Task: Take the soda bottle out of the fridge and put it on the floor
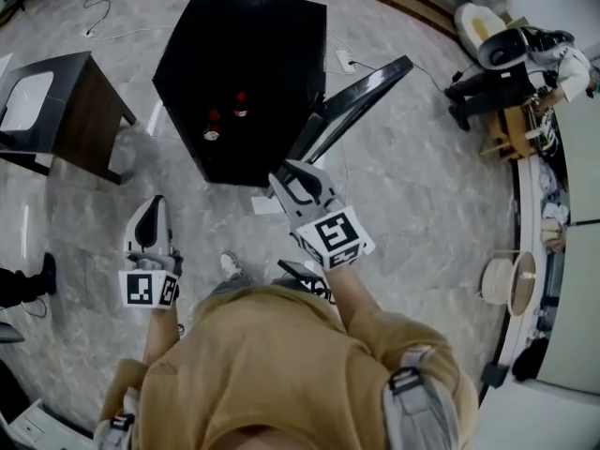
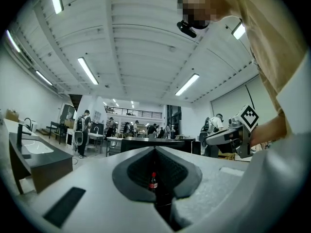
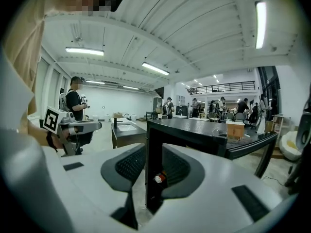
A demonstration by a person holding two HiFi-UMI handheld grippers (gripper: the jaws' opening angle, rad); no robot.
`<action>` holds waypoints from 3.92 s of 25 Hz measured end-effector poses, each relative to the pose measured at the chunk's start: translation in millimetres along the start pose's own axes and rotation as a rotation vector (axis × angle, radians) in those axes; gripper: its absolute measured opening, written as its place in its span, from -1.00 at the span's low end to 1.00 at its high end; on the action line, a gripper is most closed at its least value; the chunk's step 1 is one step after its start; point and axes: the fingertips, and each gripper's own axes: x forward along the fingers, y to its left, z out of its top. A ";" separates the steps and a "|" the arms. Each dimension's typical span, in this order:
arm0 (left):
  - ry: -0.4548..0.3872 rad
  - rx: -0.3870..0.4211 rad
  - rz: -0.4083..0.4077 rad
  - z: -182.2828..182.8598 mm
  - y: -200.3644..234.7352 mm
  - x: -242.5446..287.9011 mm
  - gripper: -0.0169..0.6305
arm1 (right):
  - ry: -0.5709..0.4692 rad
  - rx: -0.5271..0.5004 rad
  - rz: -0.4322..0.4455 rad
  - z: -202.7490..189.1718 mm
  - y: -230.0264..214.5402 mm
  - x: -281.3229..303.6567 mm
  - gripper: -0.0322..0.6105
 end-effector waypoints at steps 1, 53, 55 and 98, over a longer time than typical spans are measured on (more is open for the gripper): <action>0.002 -0.007 -0.012 -1.3 6.3 4.2 -0.95 | 0.002 -0.004 -0.010 2.7 0.0 5.8 -0.60; 0.105 -0.154 0.035 -217.6 46.0 121.1 -0.95 | 0.110 0.105 -0.118 -258.2 -150.4 352.3 0.02; 0.110 -0.158 0.041 -220.5 46.8 118.8 -0.95 | 0.110 0.099 -0.111 -258.6 -150.7 358.2 0.02; 0.210 -0.160 0.145 -270.7 57.1 60.8 -0.95 | 0.029 0.043 0.079 -243.7 -98.8 339.8 0.01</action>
